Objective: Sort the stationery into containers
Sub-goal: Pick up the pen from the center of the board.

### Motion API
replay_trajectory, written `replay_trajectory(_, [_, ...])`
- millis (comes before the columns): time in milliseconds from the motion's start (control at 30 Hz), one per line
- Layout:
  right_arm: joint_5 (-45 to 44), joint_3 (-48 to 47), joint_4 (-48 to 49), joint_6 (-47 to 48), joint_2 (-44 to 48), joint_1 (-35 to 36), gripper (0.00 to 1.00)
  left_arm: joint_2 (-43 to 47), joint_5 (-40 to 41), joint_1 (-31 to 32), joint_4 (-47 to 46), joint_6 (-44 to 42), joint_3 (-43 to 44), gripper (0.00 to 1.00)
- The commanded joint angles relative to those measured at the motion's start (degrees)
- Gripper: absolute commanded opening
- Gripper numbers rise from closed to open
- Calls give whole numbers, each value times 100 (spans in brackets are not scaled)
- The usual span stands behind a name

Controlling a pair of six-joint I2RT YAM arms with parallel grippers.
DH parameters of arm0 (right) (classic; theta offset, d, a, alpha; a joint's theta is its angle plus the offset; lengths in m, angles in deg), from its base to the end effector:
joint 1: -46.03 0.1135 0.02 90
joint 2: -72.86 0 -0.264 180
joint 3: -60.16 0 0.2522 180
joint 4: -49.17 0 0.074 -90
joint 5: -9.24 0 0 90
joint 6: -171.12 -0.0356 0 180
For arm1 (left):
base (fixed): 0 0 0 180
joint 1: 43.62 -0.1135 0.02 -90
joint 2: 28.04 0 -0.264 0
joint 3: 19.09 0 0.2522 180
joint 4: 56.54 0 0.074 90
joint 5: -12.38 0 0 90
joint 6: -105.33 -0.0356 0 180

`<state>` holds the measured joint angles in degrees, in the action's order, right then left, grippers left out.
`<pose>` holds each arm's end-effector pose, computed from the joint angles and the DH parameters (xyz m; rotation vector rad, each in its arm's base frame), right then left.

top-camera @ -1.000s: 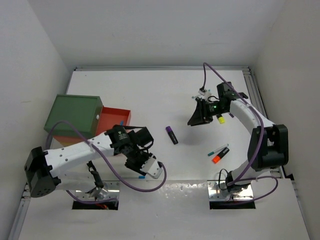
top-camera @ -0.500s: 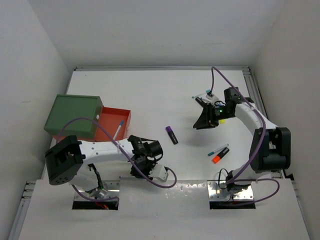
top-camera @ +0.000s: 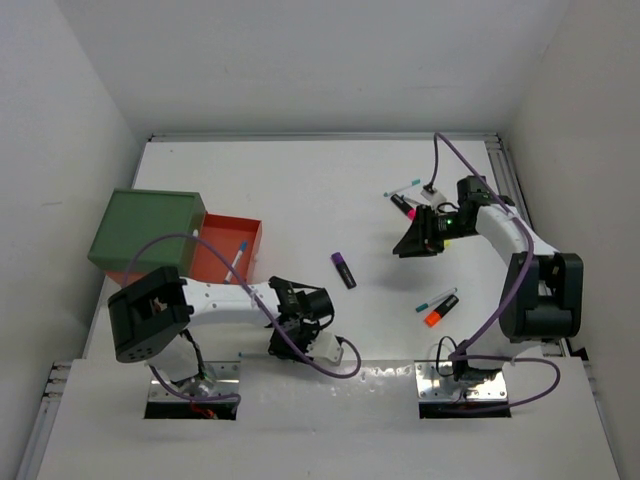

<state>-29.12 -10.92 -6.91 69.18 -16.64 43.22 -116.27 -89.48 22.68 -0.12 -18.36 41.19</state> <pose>0.2837 0.0140 0.2052 0.1676 2.6578 1.3105 0.0919 -0.2276 0.1509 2.3739 1.9717 -0.3502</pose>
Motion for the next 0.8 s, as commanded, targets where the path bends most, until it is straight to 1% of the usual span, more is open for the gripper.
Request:
replay_trajectory(0, [171, -7, 31, 122, -51, -53, 31, -115, 69, 155, -55, 108, -20, 46])
replay_trajectory(100, [171, -16, 23, 166, -103, -97, 31, -238, 201, 251, -125, 196, -29, 46])
replay_trajectory(200, [180, 10, 40, 184, -112, -141, 31, -432, 298, 269, -187, 284, -3, 43])
replay_trajectory(300, [171, 45, 32, 192, -86, -167, 30, -643, 517, 269, -310, 451, 41, 36])
replay_trajectory(333, [180, 54, 23, 210, -77, -167, 30, -695, 596, 269, -328, 486, 85, 32])
replay_trajectory(433, [162, 72, 31, 228, -42, -176, 30, -941, 764, 243, -486, 697, 313, 29])
replay_trajectory(533, [154, 46, 23, 210, -16, -176, 30, -1213, 738, 138, -565, 916, 699, 28])
replay_trajectory(633, [110, 28, -12, 263, 98, -194, 29, -1460, 510, -29, -530, 1128, 1025, 25])
replay_trajectory(767, [48, 28, -65, 351, 186, -194, 29, -1505, 404, -240, -627, 1233, 1289, 13])
